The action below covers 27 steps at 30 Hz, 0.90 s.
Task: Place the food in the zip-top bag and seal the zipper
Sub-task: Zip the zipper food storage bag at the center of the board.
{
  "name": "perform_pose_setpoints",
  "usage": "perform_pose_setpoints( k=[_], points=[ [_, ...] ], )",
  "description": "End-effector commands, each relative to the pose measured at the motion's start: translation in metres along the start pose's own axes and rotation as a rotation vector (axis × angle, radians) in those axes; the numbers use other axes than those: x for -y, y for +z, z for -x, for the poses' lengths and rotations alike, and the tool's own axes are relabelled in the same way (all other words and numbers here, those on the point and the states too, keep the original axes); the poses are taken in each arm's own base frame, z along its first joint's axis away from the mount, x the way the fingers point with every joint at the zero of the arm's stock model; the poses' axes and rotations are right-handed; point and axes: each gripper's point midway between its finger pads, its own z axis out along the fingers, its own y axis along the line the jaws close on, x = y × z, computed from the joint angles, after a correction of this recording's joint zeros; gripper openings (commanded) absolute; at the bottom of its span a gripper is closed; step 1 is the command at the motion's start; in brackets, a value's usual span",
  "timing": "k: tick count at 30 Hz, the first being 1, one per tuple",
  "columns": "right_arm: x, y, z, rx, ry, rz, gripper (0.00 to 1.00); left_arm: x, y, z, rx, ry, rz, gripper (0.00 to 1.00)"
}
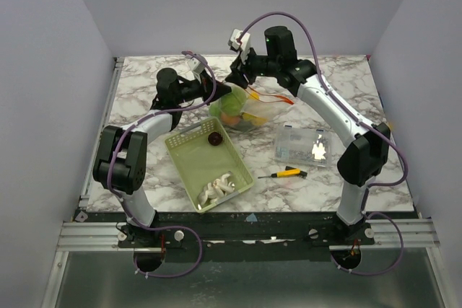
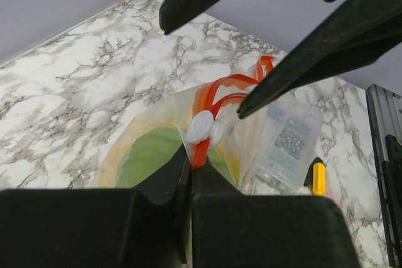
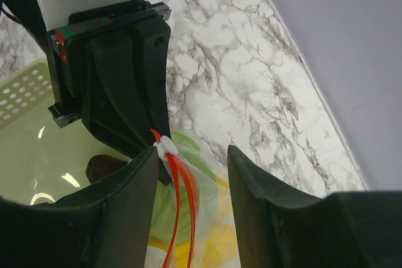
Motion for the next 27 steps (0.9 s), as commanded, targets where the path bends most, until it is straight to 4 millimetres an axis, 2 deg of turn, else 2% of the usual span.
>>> perform_pose_setpoints(
  k=[1,10,14,18,22,23,27],
  points=[
    [-0.011,0.005,-0.001,0.000,-0.015,0.069,0.48,0.018,-0.001,0.024,0.043,0.072,-0.058,0.00],
    [-0.019,0.016,-0.006,-0.006,-0.019,0.105,0.51,0.020,0.000,0.028,0.046,0.074,-0.074,0.00],
    [-0.015,0.021,-0.006,-0.008,-0.015,0.089,0.46,0.021,-0.001,0.027,0.044,0.071,-0.079,0.00],
    [-0.013,0.022,-0.006,-0.011,-0.009,0.079,0.30,0.022,-0.001,0.026,0.041,0.069,-0.083,0.00],
    [-0.009,0.021,-0.009,-0.022,-0.009,0.054,0.03,0.021,-0.002,0.026,0.045,0.068,-0.079,0.00],
    [-0.007,0.021,-0.012,-0.031,-0.005,0.040,0.01,0.020,-0.003,0.026,0.047,0.066,-0.074,0.00],
    [0.003,0.016,-0.018,-0.061,0.013,-0.040,0.01,0.013,-0.010,0.023,0.051,0.060,-0.050,0.00]
  ],
)
